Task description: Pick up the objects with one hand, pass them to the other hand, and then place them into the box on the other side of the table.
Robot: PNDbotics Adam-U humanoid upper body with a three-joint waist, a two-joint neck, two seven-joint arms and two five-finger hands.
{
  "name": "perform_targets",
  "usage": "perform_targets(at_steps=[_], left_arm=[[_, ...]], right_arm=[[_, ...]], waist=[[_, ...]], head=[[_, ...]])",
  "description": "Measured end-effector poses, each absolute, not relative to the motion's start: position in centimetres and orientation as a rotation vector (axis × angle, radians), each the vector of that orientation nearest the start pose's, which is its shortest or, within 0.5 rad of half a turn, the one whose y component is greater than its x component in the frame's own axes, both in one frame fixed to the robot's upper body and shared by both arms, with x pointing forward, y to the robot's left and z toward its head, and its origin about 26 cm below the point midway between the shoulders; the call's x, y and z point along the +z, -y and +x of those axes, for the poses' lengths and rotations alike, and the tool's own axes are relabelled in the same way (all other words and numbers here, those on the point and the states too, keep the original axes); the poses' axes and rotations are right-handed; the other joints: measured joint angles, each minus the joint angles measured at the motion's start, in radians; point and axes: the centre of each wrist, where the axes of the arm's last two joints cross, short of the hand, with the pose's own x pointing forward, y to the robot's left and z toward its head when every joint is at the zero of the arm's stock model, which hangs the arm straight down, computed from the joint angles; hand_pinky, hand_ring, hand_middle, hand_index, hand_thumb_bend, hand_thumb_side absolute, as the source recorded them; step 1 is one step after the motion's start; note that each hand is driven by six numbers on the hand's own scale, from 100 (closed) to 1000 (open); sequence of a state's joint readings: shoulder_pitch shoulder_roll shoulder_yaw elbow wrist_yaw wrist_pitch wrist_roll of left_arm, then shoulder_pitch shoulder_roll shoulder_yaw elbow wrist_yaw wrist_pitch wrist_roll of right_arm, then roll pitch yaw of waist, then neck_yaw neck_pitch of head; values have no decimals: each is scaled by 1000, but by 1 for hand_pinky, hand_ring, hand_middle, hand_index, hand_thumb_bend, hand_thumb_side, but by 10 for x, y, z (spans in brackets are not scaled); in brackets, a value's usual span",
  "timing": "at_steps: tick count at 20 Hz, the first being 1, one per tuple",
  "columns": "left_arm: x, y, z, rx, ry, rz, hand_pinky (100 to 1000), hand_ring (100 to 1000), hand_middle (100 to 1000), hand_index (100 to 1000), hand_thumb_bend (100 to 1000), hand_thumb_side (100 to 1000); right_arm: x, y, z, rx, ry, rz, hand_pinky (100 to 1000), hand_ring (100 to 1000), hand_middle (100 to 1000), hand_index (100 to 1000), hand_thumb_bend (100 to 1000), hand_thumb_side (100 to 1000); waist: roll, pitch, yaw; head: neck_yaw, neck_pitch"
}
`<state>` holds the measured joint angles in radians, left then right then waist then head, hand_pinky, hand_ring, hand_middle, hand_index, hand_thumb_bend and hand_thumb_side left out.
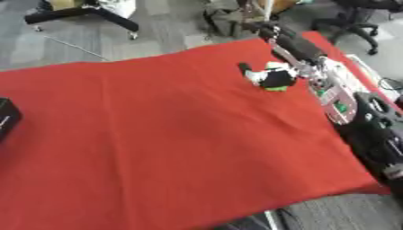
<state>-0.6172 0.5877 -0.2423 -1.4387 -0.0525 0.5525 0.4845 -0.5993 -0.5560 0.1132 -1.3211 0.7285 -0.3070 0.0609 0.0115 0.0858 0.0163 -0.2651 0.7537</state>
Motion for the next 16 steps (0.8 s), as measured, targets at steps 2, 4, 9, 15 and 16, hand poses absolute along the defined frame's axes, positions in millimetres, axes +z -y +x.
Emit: perform_targets(at_steps=[2,4,9,15,16], left_arm=[[191,-268,393,-255,1626,869,829,739,618,768,682,622],[199,-257,387,-282,1701,788,829,731,610,763,680,626],[207,-243,365,-338,1827,574,829,721,598,753,670,633],[203,-251,316,-425,2048,247,829,717,593,748,661,642],[205,-253,311,-442,2089,204,829,717,593,748,661,642]], right_arm=[[168,340,413,1239,1771,-949,993,889,904,1000,209,628],[167,354,417,1209,1685,-945,991,897,913,1000,230,619],[155,388,420,1228,1499,-927,987,912,936,1000,257,592],[130,433,422,1230,1350,-918,991,914,937,1000,252,578],[124,440,421,1225,1340,-923,991,914,938,1000,251,576]], waist=[[0,9,16],[-1,17,28],[-5,29,40],[-2,55,61],[-1,60,65]], head=[[-24,-10],[-43,-18],[-65,-37],[-76,-59],[-78,-64]])
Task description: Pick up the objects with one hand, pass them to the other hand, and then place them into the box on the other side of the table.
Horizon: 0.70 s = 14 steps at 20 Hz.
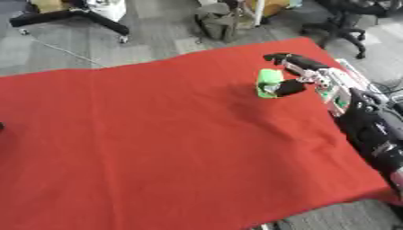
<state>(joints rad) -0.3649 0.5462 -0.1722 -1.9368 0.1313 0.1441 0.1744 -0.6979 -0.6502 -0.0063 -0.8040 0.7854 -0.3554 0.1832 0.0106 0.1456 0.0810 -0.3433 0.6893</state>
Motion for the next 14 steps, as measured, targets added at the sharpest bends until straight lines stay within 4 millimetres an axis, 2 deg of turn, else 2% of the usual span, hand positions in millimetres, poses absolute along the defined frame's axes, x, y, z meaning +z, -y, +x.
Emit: perform_targets(at_steps=[1,2,3,5,8,9,10,11,12,14], left_arm=[[208,-254,307,-456,2122,173,829,717,592,748,659,644],[210,-254,306,-467,2146,151,829,716,592,748,659,603],[211,-254,304,-476,2160,137,829,716,591,748,656,647],[211,-255,303,-490,2175,123,829,716,591,748,656,648],[209,-256,301,-491,2180,121,830,714,589,747,653,649],[208,-257,301,-488,2178,122,830,713,587,746,652,649],[207,-257,301,-485,2177,123,829,712,586,746,650,649],[206,-257,301,-481,2176,123,829,711,585,746,650,649],[206,-257,301,-479,2176,124,829,710,583,746,648,651],[206,-257,301,-475,2178,124,828,708,582,746,647,649]], right_arm=[[122,447,419,1218,1338,-937,989,914,938,1000,250,564],[122,454,418,1209,1336,-957,987,914,938,1000,201,515],[122,459,416,1197,1334,-977,984,914,938,1000,249,539],[122,468,413,1171,1332,-1021,979,910,934,1000,243,524],[123,472,412,1141,1342,-1073,934,855,851,963,211,444],[124,472,412,1129,1350,-1093,912,819,792,914,206,387],[124,473,412,1118,1359,-1114,881,771,685,823,200,318],[124,472,412,1103,1375,-1139,846,727,624,769,198,284],[123,471,412,1088,1391,-1165,822,680,495,643,190,197],[119,468,413,1057,1429,-1223,798,637,423,562,176,161]], waist=[[2,5,4],[3,9,9],[4,14,14],[7,26,24],[8,34,28],[9,37,28],[10,40,28],[12,41,28],[13,42,27],[13,42,26]], head=[[-3,-7],[-6,-13],[-10,-19],[-16,-29],[-24,-38],[-26,-41],[-28,-42],[-29,-42],[-30,-42],[-32,-43]])
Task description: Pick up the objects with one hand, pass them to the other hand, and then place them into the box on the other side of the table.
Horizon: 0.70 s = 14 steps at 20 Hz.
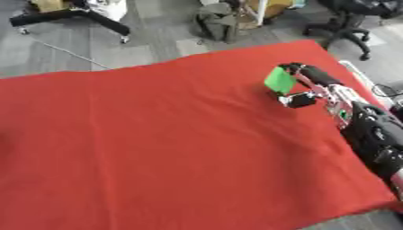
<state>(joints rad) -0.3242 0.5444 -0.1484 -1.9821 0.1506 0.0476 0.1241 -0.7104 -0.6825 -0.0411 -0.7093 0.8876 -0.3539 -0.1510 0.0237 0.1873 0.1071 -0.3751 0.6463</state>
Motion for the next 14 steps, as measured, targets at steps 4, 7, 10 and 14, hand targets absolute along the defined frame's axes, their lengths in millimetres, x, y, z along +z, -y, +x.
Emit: perform_targets(at_steps=[4,7,10,14], left_arm=[[204,-256,300,-462,2174,117,825,703,576,744,642,651],[202,-257,300,-453,2162,116,825,702,575,742,639,652],[197,-257,298,-447,2137,120,825,702,574,740,639,656],[189,-255,296,-456,2080,109,828,703,574,738,639,663]], right_arm=[[112,458,413,1020,1513,-1313,765,581,335,477,143,119],[118,444,416,1018,1636,-1339,759,574,330,474,136,100],[131,411,417,1035,1841,-1299,751,579,339,479,156,100],[154,337,405,1078,2190,-1119,749,580,346,481,164,100]], waist=[[0,0,-4],[-3,-3,-13],[-14,-31,-34],[-29,-53,-60]], head=[[0,-4],[9,-3],[53,14],[159,51]])
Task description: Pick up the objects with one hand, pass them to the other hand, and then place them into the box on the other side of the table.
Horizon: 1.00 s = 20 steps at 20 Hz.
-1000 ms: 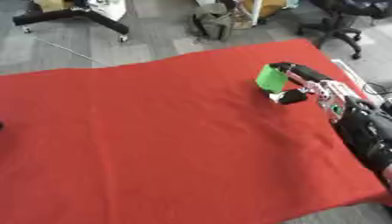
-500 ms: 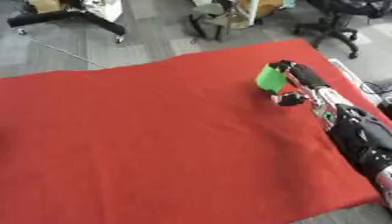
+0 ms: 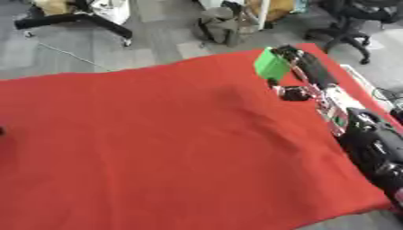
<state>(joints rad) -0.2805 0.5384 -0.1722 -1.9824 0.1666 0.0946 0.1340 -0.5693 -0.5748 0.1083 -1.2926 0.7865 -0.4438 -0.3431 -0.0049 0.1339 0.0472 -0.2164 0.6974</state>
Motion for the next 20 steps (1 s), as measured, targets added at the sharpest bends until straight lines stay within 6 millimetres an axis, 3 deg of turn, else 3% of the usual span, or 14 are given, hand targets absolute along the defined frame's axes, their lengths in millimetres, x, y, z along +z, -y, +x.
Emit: perform_targets(at_steps=[4,9,13,20], left_arm=[[183,-245,294,-520,2002,44,829,704,574,737,639,672],[183,-224,294,-669,1904,-91,833,713,585,741,658,689],[182,-206,293,-786,1832,-221,836,716,590,740,683,689],[178,-181,288,-977,1705,-471,843,717,593,738,726,585]], right_arm=[[170,252,372,-1288,-3019,957,736,578,356,481,193,100],[192,177,329,-1137,-2962,437,717,575,365,481,247,100],[204,150,311,-1093,-2882,189,712,574,368,482,271,100],[211,135,303,-1110,-2799,16,711,573,368,482,268,100]], waist=[[-6,-40,-21],[-6,-52,-29],[-8,-52,-29],[-8,-44,-28]], head=[[118,46],[204,66],[230,67],[241,67]])
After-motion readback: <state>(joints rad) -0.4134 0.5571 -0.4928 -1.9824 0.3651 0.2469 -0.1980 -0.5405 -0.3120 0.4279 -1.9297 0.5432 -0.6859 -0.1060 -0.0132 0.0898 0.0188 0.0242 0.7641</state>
